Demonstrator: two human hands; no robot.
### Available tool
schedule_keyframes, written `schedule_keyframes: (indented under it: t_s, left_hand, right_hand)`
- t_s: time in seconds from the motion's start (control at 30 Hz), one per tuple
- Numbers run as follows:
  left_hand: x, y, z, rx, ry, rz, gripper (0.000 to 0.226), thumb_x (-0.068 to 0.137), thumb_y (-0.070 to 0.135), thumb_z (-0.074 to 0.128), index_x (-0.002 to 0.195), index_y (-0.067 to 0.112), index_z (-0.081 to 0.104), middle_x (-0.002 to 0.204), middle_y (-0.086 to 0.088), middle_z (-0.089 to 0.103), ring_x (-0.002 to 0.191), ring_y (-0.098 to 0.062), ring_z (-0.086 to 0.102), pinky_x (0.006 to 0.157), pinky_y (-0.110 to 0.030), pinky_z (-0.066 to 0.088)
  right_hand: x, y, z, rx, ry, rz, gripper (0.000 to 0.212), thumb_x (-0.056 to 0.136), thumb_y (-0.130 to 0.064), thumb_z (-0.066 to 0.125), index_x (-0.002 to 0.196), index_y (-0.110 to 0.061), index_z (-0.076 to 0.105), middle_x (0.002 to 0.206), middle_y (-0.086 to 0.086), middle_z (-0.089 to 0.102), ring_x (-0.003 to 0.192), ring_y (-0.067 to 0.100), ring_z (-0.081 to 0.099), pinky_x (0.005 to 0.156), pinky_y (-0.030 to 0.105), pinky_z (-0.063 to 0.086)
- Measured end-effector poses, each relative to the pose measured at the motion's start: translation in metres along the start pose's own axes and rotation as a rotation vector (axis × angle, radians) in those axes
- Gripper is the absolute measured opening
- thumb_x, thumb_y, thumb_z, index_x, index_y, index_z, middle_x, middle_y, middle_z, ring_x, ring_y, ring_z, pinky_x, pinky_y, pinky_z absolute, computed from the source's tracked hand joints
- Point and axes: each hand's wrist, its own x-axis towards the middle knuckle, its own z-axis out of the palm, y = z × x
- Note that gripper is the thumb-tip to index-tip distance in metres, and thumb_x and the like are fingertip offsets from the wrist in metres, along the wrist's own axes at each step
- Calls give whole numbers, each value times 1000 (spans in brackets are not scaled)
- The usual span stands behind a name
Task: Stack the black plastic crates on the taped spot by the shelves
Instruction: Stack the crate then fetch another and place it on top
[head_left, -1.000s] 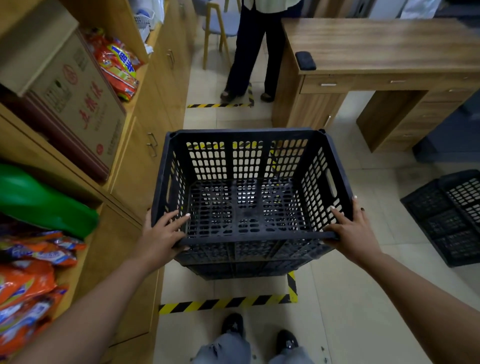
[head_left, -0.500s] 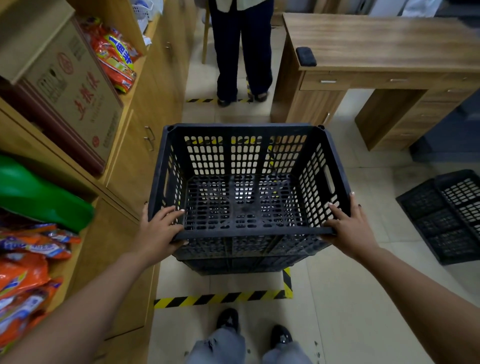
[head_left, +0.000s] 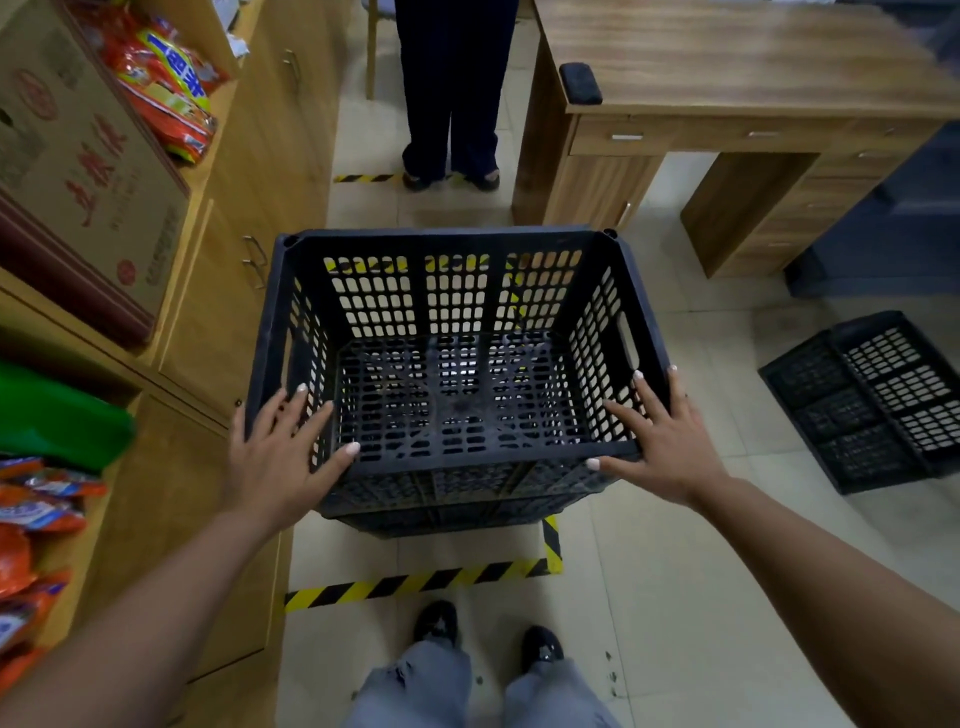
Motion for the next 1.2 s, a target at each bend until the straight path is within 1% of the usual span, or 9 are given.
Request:
schedule_keyframes:
  t_s: [0.1,0.17,0.3,0.37,0.5,0.67,0.83,0.97,1.2]
  left_hand:
    - [1,0,-1,26,-16,20,87,82,77,2,121,31,65,150,-3,40,141,-23,26,114,-49,3]
    - [1,-1,-1,43,-24,31,86,83,77,2,113,31,69,149,-3,41,141,-22,26,113,-47,-1]
    - [0,-2,-4,39,-31,13,92,80,80,1,138,27,48,156,-3,28,145,-19,15,109,-34,-23]
    - [-1,-3,-5,35,-34,10,94,79,81,1,145,24,37,158,-3,21,146,-18,10,107,-32,-26]
    - [0,-9,-7,9,-40,-2,100,76,83,0,150,20,24,160,-4,8,147,-16,-2,111,-34,-21]
    - [5,-9,-8,-57,-77,-58,106,72,86,3,152,18,7,159,-7,-14,144,-17,-19,116,-44,-6]
    - [10,-8,-3,-33,-60,-121,104,74,84,1,152,16,6,157,-10,-17,144,-21,-20,116,-49,-1]
    - [11,-7,-1,-26,-54,-134,103,74,83,1,152,16,9,158,-13,-11,145,-22,-17,116,-49,-1]
    - [16,-11,-3,-26,-51,-113,103,76,82,1,152,14,10,159,-14,-7,146,-23,-14,116,-47,1]
  right_hand:
    - [1,0,-1,10,-1,6,102,56,-98,9,140,-46,35,160,2,3,139,30,-32,115,51,0]
    - [1,-2,-2,4,-9,9,100,56,-98,7,137,-49,38,160,2,3,139,31,-32,115,52,-1]
    - [-1,-3,-4,-5,-32,7,98,58,-97,9,141,-49,29,160,3,-3,138,32,-33,114,52,-8]
    - [-1,-4,-4,-12,-41,10,96,60,-96,11,143,-50,26,160,3,-6,137,32,-34,113,51,-10]
    - [-3,-9,-1,-5,-40,17,94,62,-95,13,143,-50,24,160,3,-7,136,33,-36,113,52,-14]
    - [-3,-14,-4,41,-62,35,95,60,-97,12,142,-52,24,159,4,-10,138,32,-34,112,51,-15]
    - [1,-15,-5,106,9,99,93,68,-89,-2,148,-43,11,158,7,-18,141,25,-29,116,49,-10]
    - [4,-20,0,57,58,147,96,69,-88,-3,149,-37,14,159,9,-9,143,24,-24,117,46,-8]
    - [18,-20,-1,22,26,121,93,71,-86,-1,149,-38,10,159,5,-13,142,26,-26,117,47,-5]
